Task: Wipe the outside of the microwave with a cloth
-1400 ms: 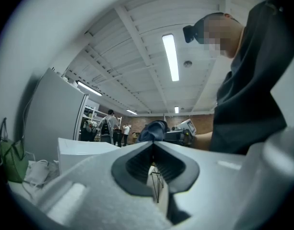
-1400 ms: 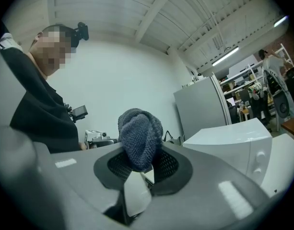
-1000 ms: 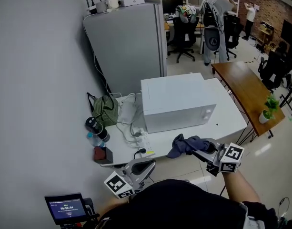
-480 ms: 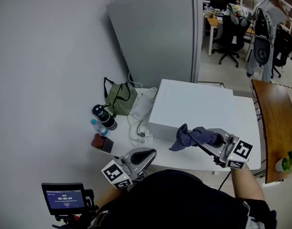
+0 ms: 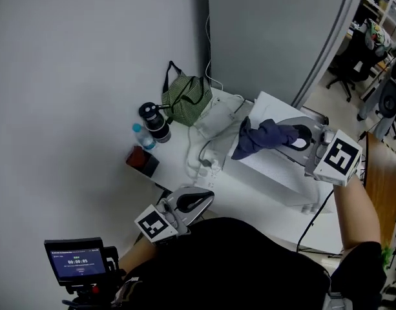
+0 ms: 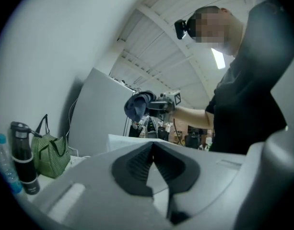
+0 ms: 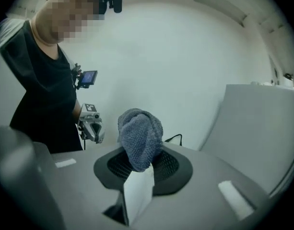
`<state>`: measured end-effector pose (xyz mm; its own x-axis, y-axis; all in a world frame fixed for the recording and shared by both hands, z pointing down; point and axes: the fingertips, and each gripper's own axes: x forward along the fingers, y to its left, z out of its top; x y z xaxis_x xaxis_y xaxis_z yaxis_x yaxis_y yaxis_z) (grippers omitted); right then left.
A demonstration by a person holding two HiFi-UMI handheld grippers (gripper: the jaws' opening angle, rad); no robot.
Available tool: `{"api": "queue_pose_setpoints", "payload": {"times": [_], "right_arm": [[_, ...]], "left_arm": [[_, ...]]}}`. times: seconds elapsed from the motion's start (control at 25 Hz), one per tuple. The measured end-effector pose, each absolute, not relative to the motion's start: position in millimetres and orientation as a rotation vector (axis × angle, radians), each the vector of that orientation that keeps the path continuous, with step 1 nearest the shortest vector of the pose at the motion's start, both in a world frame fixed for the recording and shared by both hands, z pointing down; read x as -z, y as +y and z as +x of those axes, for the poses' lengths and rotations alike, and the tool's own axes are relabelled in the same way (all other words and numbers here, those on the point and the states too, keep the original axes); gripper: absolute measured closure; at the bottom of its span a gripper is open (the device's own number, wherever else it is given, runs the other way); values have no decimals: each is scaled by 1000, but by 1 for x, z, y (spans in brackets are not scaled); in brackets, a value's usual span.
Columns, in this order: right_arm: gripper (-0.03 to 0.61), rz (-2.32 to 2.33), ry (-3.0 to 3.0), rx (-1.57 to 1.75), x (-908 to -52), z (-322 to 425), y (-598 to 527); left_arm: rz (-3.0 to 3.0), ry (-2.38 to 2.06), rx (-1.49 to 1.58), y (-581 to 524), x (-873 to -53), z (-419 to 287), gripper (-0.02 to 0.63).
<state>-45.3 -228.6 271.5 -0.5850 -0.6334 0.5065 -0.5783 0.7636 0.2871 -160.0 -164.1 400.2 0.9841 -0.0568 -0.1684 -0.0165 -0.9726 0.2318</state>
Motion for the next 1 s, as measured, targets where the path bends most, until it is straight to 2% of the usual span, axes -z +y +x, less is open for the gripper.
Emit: {"api": "queue_pose_setpoints", "payload": {"times": [0.24,0.6,0.84,1.0], "right_arm": [[499,483,-2141,69,-332,-69,-328],[500,-488,-1450,-130,-551,-20,-326],[500,-721,-1333,-427,-608,-31,-286],[500,-722,-1171,-539,-635,-2,-290]], "left_arm": [[2880,-102,203,-203,-405,-167,611],[2829,-410,24,-200,-422,-179,611],[2761,-486,9,-211,-438,-191,611],[2723,-497,-6,-212,-444,-193,611]]}}
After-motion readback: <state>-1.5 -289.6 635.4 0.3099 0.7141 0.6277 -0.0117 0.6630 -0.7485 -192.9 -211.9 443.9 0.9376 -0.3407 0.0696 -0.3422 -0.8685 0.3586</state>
